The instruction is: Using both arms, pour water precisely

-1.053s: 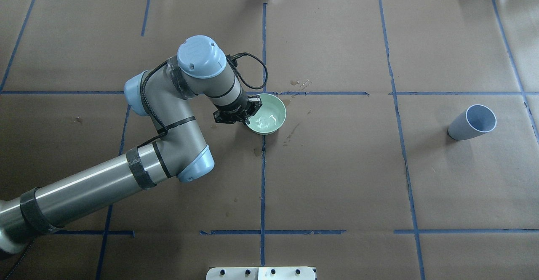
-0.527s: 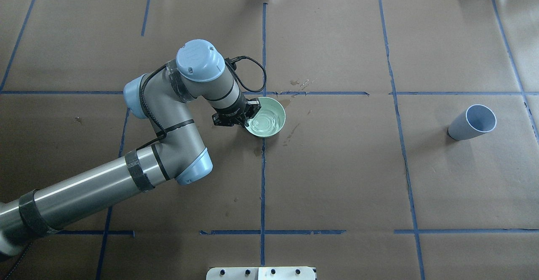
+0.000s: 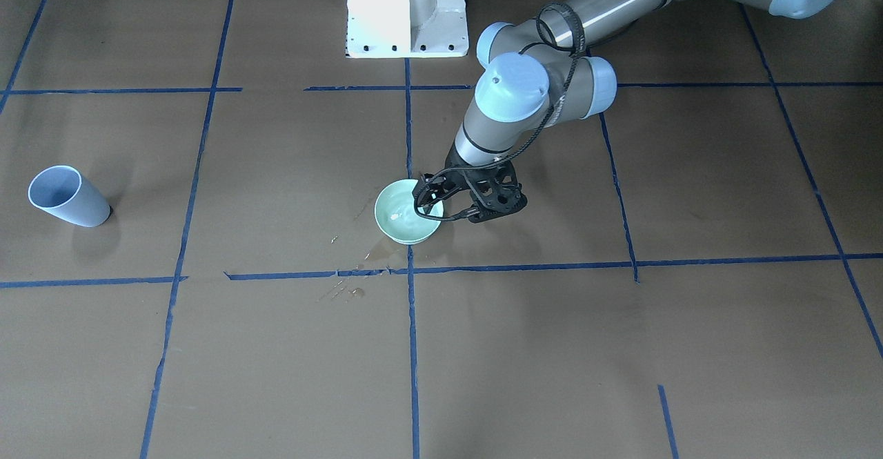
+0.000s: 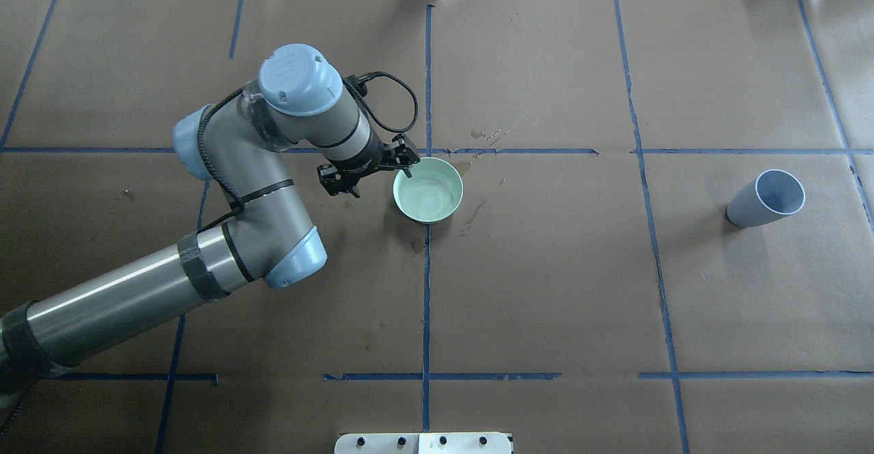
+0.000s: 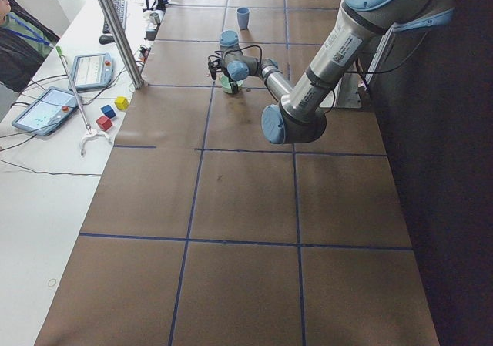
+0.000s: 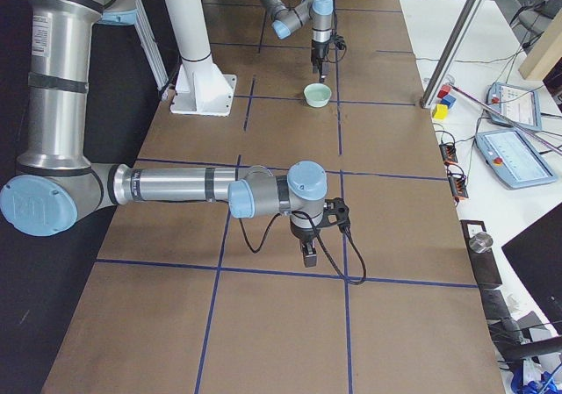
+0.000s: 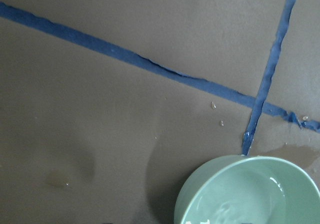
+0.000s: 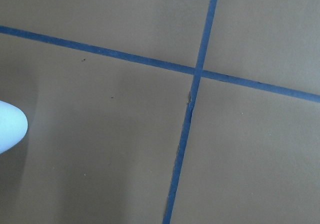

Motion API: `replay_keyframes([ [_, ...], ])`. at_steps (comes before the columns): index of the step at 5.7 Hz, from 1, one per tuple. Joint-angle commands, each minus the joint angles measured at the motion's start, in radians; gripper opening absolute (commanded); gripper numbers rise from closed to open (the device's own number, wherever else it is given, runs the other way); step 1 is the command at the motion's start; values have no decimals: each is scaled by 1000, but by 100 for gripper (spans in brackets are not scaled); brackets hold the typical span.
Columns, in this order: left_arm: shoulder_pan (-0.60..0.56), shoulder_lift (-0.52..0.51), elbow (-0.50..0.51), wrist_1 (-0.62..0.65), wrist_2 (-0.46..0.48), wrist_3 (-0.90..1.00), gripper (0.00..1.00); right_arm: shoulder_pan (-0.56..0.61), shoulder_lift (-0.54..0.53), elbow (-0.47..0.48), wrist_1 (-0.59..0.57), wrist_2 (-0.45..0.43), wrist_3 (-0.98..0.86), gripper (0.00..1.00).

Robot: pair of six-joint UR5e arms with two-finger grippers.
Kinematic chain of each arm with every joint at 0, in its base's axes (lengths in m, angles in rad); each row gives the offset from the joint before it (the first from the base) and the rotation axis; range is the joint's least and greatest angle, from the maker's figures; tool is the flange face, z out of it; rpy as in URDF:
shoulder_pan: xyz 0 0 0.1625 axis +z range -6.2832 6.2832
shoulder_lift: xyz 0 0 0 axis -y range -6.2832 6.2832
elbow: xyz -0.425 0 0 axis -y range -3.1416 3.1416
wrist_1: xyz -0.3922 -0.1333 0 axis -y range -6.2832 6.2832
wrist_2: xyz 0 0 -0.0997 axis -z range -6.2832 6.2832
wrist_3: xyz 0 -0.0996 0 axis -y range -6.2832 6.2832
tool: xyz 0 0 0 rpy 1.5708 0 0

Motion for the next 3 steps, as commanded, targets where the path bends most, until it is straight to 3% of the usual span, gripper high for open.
replay_keyframes([
  [1, -96, 188, -194, 104, -71, 257, 100, 0, 2, 11, 25, 6, 4, 100],
  [3, -238, 326, -410, 444, -112, 651, 100, -2, 22, 11, 37, 21, 6, 100],
])
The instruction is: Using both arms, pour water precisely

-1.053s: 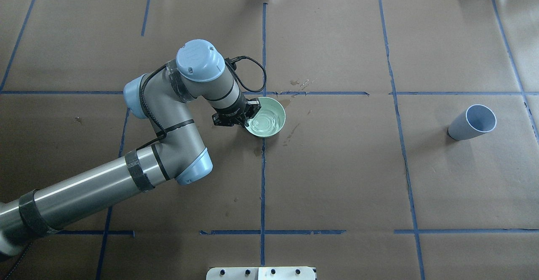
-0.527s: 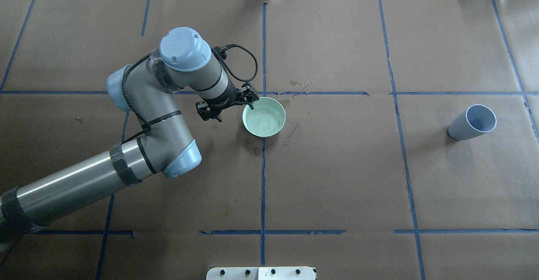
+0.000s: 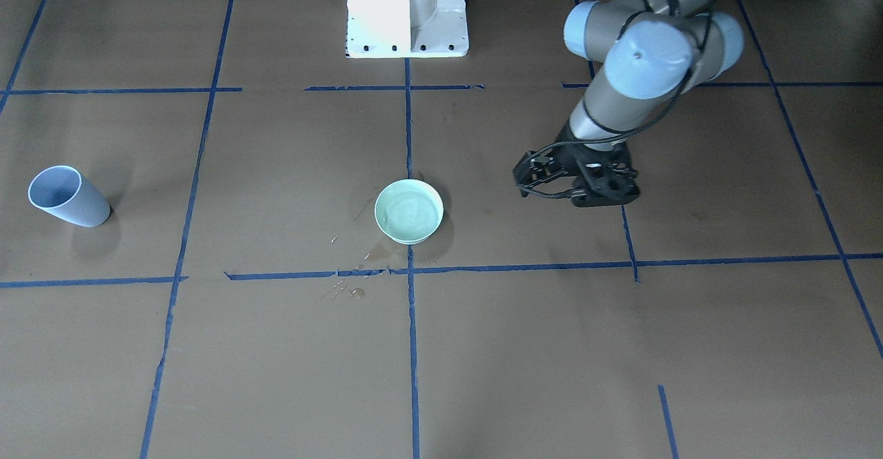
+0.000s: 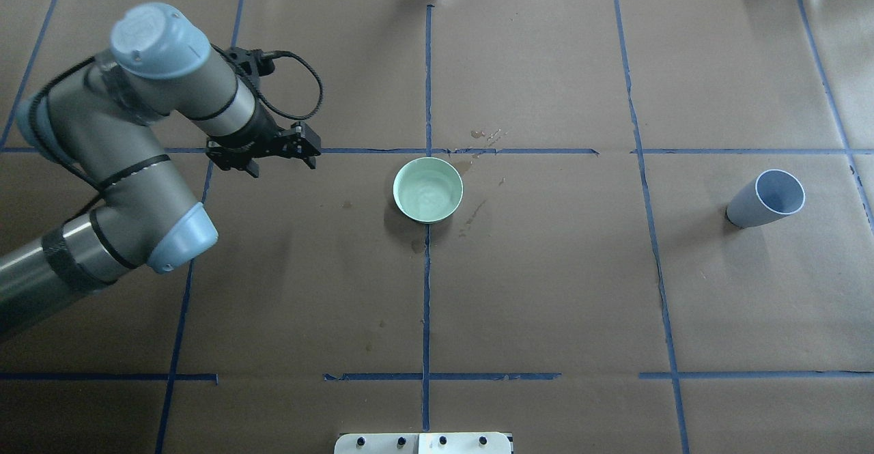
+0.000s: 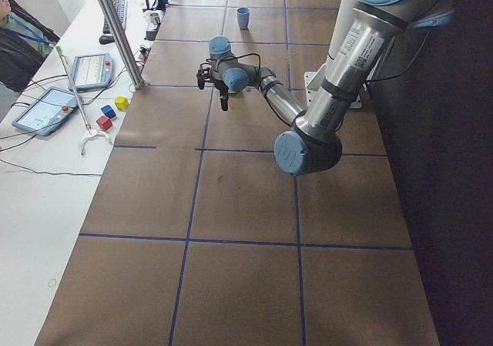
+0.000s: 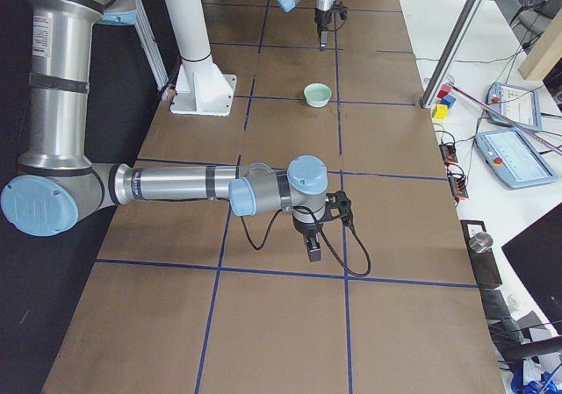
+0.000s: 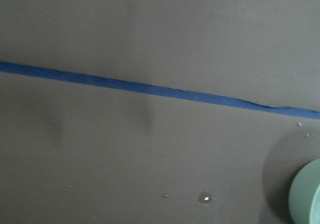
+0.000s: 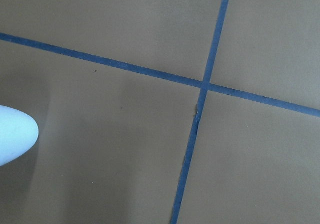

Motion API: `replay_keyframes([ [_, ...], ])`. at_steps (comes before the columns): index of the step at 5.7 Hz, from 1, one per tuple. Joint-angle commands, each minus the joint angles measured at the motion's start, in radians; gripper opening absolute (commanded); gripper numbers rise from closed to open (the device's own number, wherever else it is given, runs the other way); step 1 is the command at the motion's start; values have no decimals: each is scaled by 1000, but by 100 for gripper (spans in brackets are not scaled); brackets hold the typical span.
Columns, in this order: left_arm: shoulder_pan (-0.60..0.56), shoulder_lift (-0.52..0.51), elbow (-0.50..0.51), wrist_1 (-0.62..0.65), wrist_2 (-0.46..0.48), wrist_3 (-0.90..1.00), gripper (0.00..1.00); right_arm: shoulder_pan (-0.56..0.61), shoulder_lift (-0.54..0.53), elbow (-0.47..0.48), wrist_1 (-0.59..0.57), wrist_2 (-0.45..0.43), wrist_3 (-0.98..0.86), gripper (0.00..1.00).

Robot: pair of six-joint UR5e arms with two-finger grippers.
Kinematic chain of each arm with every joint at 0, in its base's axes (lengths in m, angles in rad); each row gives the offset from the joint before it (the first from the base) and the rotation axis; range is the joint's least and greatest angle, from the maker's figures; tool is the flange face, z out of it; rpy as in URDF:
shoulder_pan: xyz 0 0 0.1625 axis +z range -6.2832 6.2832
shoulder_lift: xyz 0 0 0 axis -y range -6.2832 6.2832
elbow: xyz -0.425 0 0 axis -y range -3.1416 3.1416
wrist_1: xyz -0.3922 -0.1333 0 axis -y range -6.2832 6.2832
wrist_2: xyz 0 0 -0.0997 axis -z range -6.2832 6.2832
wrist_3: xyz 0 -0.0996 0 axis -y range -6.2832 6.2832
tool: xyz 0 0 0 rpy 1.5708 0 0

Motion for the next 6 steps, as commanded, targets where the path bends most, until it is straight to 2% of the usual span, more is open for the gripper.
replay_keyframes([
  [1, -148, 158, -217, 352, -14, 437, 100, 0, 22, 1, 8, 46, 3, 100],
  [2, -287, 221, -241, 448, -14, 704, 100, 0, 36, 11, 10, 49, -1, 100],
  [3, -428, 305, -227, 447, -58, 916, 100, -31, 69, 52, -1, 52, 2, 100],
  [4, -578, 386, -145, 433, -129, 1100, 100, -75, 89, 97, -2, 51, 99, 100],
  [5, -685, 430, -44, 406, -174, 1250, 100, -156, 91, 181, 1, 35, 317, 100],
  [6, -737, 483, 16, 290, -210, 1256, 100, -246, 91, 262, 2, -33, 448, 100],
])
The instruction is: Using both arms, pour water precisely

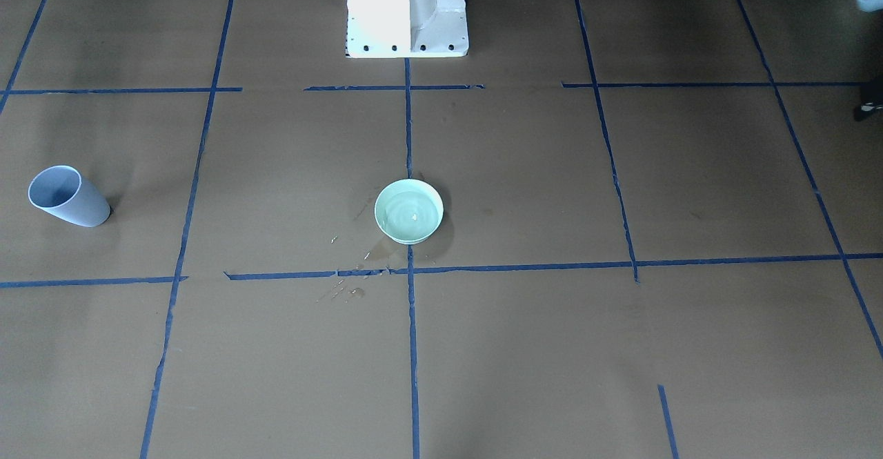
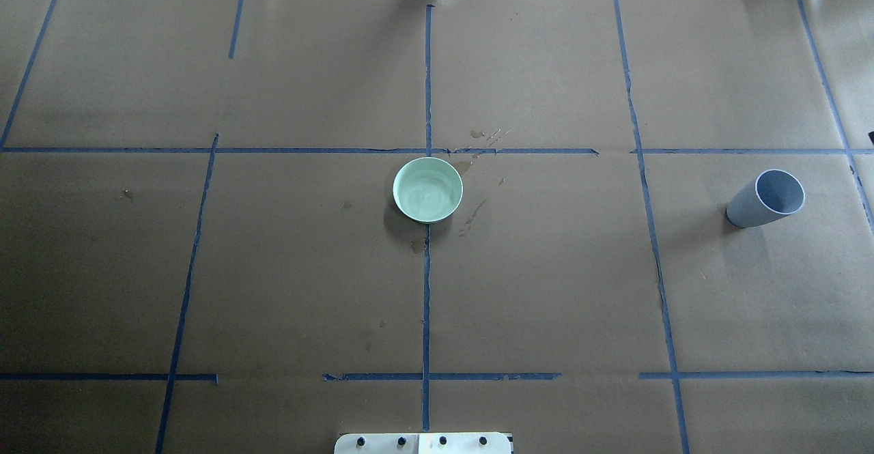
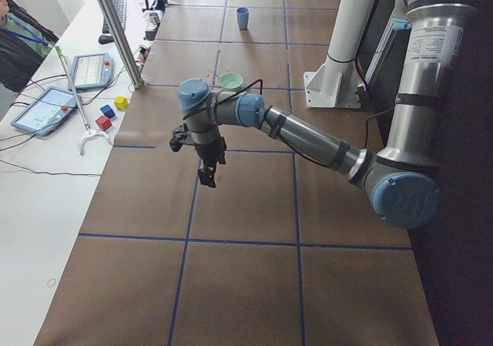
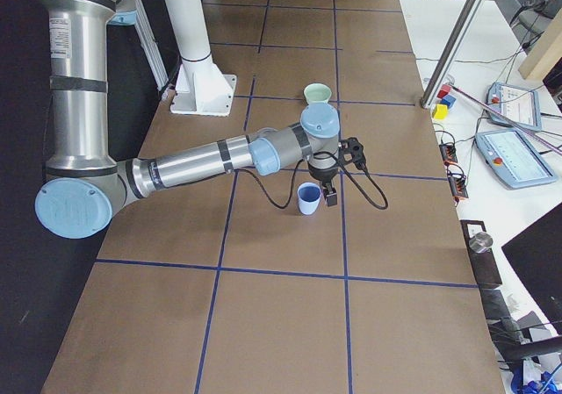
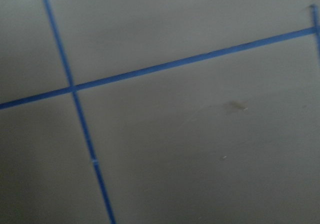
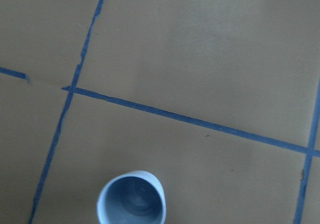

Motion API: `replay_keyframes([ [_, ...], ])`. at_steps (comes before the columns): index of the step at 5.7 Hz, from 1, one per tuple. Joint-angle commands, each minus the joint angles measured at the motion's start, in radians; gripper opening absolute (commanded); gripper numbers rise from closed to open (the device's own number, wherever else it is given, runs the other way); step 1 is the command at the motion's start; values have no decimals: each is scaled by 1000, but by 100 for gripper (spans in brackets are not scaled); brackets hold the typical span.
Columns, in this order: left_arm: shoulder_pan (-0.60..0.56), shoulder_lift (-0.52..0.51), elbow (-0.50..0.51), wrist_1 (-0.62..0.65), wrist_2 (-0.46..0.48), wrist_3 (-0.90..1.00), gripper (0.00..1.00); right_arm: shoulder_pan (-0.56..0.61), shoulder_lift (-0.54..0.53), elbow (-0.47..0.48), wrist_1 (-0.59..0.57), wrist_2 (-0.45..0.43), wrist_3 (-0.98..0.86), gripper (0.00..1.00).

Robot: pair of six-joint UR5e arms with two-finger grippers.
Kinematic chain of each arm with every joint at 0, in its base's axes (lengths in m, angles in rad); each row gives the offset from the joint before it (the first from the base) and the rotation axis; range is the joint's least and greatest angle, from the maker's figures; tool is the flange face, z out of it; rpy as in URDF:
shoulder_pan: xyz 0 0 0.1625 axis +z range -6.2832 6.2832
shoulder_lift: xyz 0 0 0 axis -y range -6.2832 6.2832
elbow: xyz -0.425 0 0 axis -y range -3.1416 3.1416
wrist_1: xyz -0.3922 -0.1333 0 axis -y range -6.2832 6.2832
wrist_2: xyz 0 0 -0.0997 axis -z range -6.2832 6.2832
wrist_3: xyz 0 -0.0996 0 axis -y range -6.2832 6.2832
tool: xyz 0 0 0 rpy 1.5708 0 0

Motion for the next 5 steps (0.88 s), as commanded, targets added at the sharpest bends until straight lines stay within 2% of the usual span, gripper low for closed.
replay_keyframes([
  [1, -73, 62, 70, -112, -39, 4, 100, -192, -1, 139, 3, -163, 283, 100],
  [2, -73, 62, 73, -114, -39, -1, 100, -278, -12, 199, 5, -276, 388, 100],
  [3, -71, 59, 71, -114, -41, -4, 100, -335, -51, 231, 41, -346, 448, 100],
  [4, -73, 57, 65, -115, -41, -27, 100, -379, -178, 229, 275, -416, 542, 100],
  [5, -71, 56, 74, -129, -41, -28, 100, -463, -276, 229, 421, -544, 611, 100],
])
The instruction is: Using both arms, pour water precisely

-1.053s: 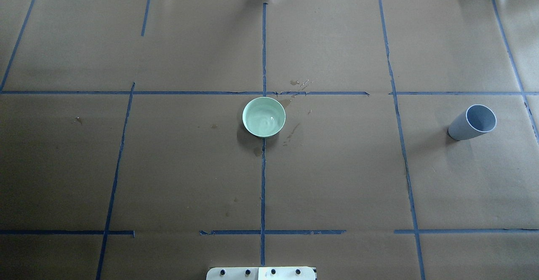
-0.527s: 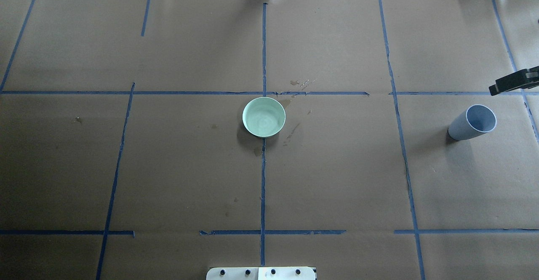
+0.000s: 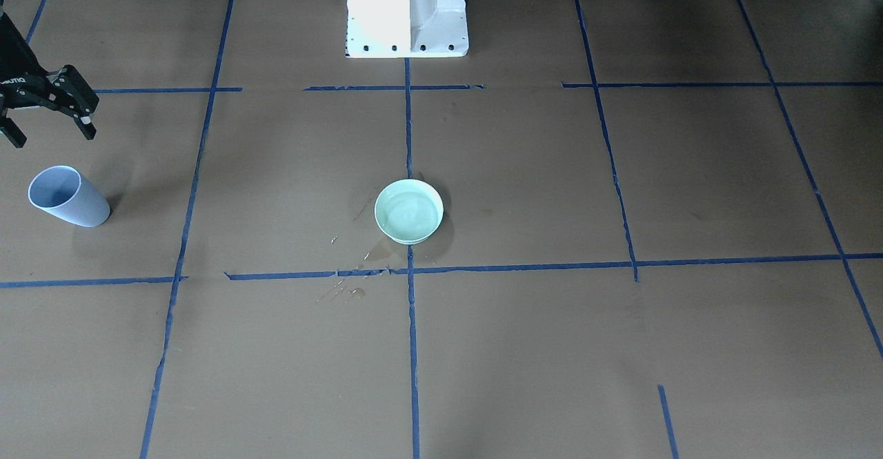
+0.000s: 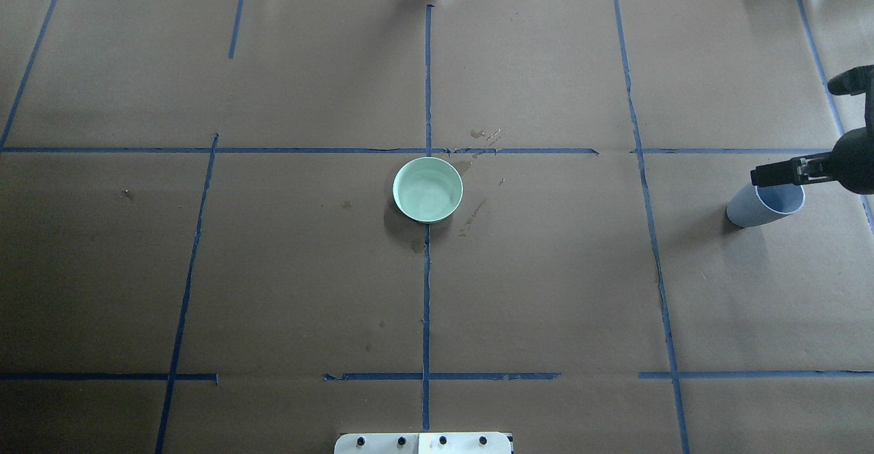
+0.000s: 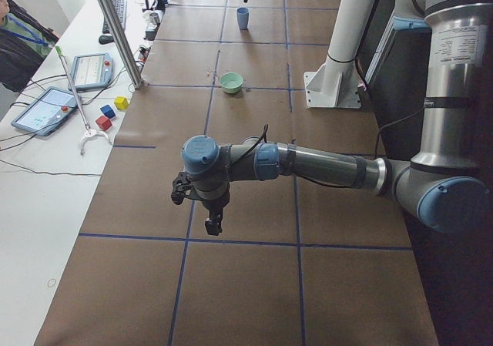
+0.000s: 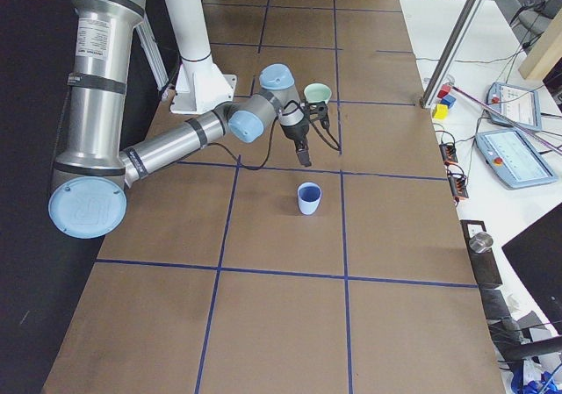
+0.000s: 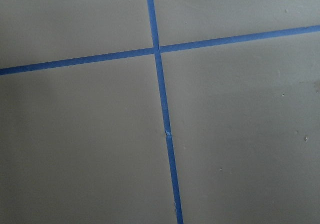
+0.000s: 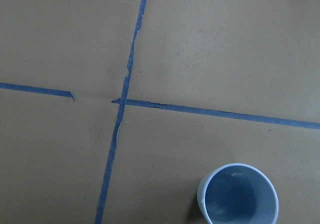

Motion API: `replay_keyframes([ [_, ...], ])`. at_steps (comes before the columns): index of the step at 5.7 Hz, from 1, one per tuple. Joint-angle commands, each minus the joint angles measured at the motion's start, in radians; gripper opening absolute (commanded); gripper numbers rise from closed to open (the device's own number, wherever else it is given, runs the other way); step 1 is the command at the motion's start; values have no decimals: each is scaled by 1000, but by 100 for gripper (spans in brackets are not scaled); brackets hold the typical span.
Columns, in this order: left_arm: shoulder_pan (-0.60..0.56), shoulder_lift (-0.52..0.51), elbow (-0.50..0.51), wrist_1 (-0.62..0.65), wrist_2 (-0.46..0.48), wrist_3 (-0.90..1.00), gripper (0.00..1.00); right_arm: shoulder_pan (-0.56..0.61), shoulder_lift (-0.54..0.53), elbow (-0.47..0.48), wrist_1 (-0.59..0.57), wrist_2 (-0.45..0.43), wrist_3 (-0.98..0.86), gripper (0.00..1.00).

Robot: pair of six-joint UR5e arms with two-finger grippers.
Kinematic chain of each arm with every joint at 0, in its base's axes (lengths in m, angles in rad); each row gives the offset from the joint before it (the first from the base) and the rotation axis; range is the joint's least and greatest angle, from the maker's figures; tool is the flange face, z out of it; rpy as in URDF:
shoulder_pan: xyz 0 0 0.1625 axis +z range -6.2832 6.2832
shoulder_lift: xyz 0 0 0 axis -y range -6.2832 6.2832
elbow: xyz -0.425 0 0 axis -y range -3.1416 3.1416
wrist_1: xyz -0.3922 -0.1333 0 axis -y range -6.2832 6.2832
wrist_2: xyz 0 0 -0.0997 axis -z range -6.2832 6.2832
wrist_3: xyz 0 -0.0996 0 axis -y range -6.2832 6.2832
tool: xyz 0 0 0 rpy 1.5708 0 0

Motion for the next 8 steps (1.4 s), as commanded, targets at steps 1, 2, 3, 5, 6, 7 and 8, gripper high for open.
replay_keyframes([
  [1, 1, 0, 4, -20, 0, -8, 100, -166, -147, -1, 219, -237, 155, 100],
  [2, 1, -1, 4, -20, 0, -8, 100, -296, -207, -45, 347, -420, 255, 100],
  [3, 1, -1, 3, -20, 1, -8, 100, -375, -213, -141, 455, -568, 292, 100],
  [5, 1, -1, -14, -20, 0, -38, 100, -476, -244, -228, 554, -749, 369, 100],
  [6, 1, -1, -17, -20, 1, -43, 100, -550, -242, -261, 554, -869, 424, 100],
  [7, 1, -1, -17, -20, 1, -43, 100, -599, -235, -298, 555, -973, 475, 100],
  [8, 1, -1, -17, -20, 0, -43, 100, -618, -220, -326, 555, -1047, 515, 100],
])
